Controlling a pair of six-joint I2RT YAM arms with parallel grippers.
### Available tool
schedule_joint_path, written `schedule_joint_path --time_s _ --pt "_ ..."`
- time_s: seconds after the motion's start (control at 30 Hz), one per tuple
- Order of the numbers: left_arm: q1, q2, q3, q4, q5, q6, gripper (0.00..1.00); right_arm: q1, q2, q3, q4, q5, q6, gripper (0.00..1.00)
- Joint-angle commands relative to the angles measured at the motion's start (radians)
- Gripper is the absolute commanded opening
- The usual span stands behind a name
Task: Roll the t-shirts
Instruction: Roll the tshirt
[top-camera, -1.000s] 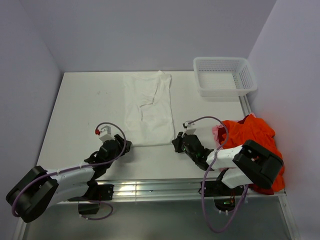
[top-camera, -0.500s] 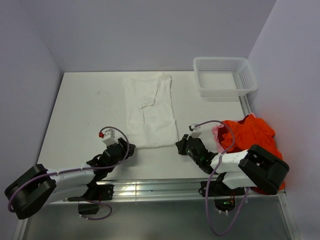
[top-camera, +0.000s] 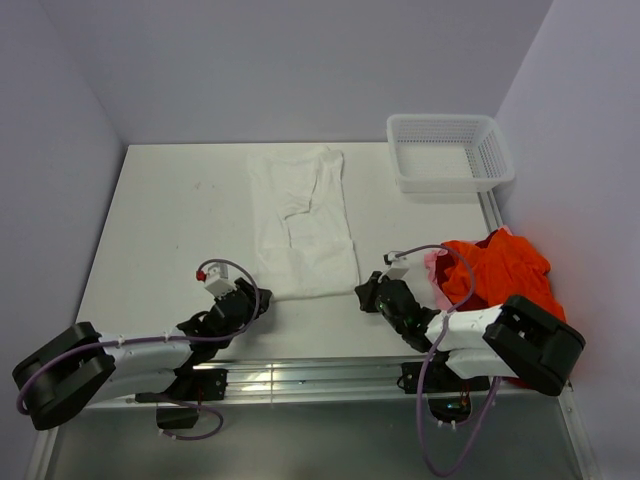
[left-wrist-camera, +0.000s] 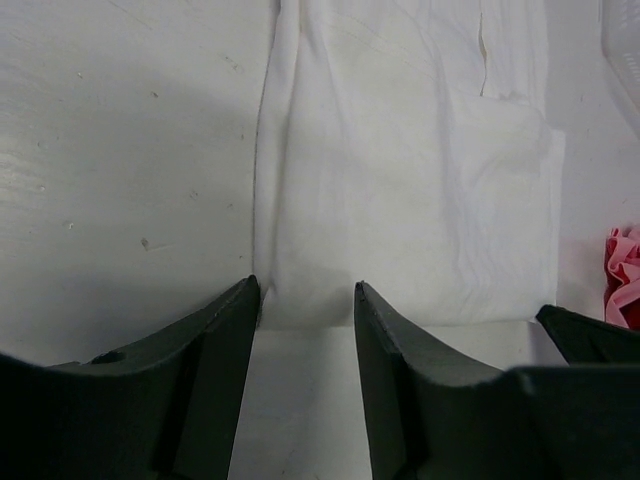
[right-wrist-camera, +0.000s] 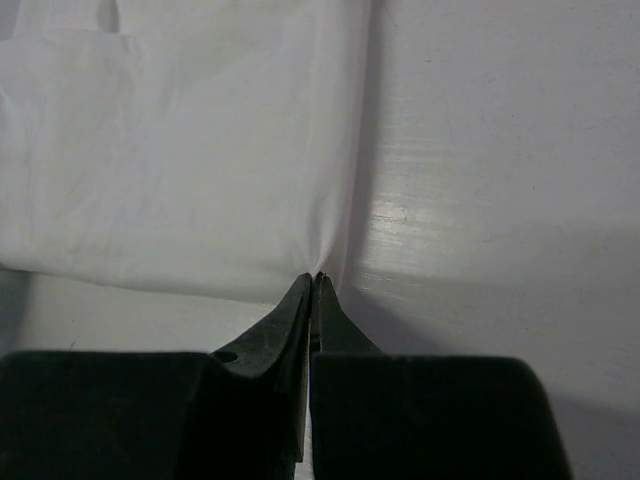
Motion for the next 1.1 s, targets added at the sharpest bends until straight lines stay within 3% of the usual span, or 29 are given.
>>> schedule_joint_path --time_s 0.0,0.37,0.57,0.73,0.87,0.9,1.03,1.07 --pt "-0.013 0.024 -0.023 -0.162 -0.016 -0.034 0.5 -0.002 0.022 0.021 -0.01 0.037 0.001 0.0" --pt "-0.041 0.101 0.022 -0.209 -0.029 -0.07 0.46 -0.002 0.042 0.028 -0.001 0.031 -0.005 0.0" --pt "-0.05 0.108 0.026 -0.241 -0.034 -0.108 0.24 -0.002 0.045 0.032 -0.004 0.029 -0.006 0.0" --pt "-0.051 0.151 0.049 -0.267 -0.037 -0.123 0.33 -0.002 0.048 0.035 -0.004 0.029 -0.006 0.0" --pt "-0.051 0.191 0.074 -0.287 -0.036 -0.12 0.15 -0.004 0.044 0.038 -0.012 0.028 -0.006 0.0" --pt "-0.051 0.196 0.077 -0.293 -0.034 -0.123 0.0 -0.002 0.039 0.041 -0.027 0.026 -0.007 0.0" --pt "-0.051 0.168 0.101 -0.353 -0.002 -0.143 0.0 -0.002 0.002 0.093 -0.137 0.012 0.013 0.0" --pt "-0.051 0.15 0.111 -0.429 0.012 -0.158 0.0 -0.002 -0.006 0.113 -0.218 0.009 0.024 0.0"
